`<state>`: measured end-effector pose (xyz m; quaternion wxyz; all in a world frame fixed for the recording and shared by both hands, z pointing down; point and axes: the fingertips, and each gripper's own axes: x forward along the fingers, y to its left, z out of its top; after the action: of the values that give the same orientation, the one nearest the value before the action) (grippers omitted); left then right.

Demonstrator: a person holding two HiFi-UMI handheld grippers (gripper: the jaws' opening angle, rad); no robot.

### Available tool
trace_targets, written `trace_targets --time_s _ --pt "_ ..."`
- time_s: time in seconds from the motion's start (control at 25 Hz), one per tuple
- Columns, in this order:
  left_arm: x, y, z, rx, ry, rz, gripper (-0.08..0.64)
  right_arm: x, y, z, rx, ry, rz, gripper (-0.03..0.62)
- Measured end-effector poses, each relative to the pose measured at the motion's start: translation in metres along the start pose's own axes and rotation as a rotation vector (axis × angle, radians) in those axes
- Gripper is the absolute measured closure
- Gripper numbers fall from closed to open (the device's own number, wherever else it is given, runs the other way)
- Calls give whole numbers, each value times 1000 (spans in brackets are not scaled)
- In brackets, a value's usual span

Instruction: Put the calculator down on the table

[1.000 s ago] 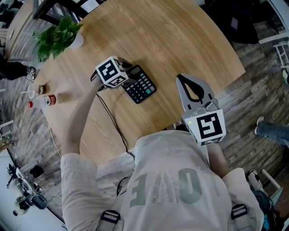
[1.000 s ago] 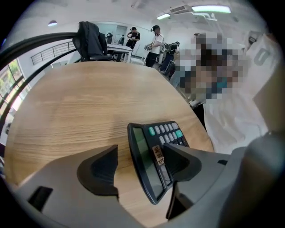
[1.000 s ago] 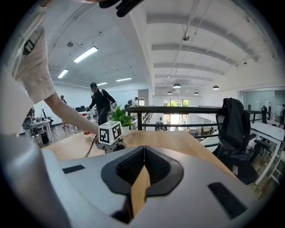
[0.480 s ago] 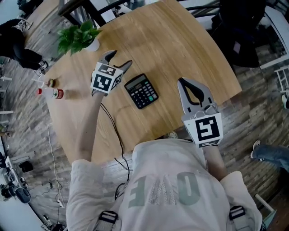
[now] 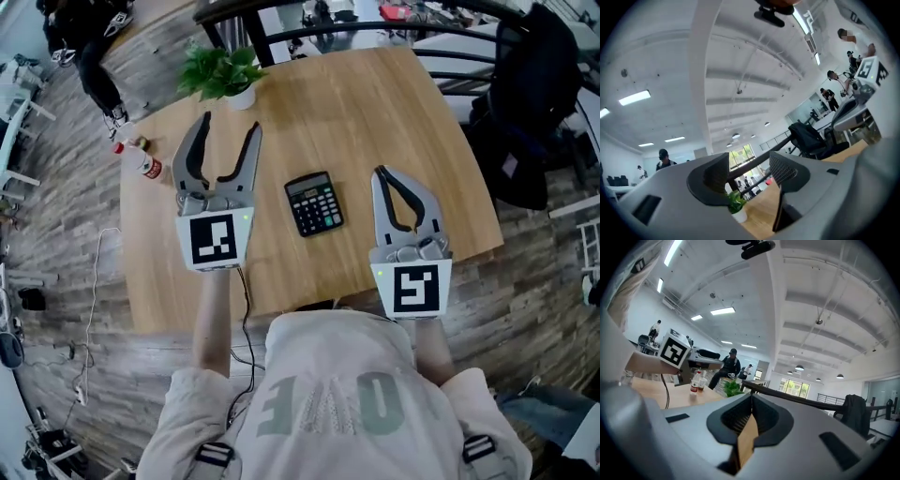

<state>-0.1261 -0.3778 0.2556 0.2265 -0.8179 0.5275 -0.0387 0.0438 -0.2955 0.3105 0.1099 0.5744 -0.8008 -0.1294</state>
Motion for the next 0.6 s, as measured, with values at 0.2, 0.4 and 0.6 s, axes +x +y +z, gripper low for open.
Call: trace_targets --time_s 0.2,0.4,0.6 --pt "-68 18 61 -37 -122 186 322 1 19 35 40 -124 50 574" --pt "-122 23 98 -93 -216 295 378 -12 38 62 64 -213 75 574" --pt "-156 20 96 -117 -187 417 481 -16 50 76 88 -259 116 574"
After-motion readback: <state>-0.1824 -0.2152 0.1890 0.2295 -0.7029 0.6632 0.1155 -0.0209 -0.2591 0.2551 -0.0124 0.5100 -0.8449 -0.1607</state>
